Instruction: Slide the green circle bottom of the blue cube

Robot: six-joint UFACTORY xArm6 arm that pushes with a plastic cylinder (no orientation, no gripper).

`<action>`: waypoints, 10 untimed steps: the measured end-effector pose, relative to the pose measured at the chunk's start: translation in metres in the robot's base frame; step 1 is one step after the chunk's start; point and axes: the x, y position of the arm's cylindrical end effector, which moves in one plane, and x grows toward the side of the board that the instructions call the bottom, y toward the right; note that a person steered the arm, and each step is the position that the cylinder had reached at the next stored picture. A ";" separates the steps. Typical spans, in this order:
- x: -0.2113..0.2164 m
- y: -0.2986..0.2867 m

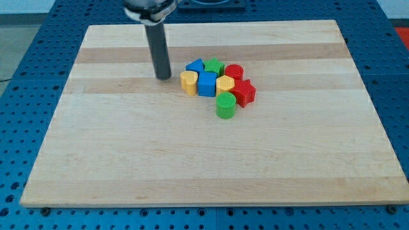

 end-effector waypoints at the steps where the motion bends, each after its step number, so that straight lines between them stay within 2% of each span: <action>1: 0.085 -0.013; 2: 0.141 0.044; 3: 0.140 0.148; 4: 0.113 0.239; 5: 0.070 0.277; 7: 0.024 0.251; 10: 0.031 0.191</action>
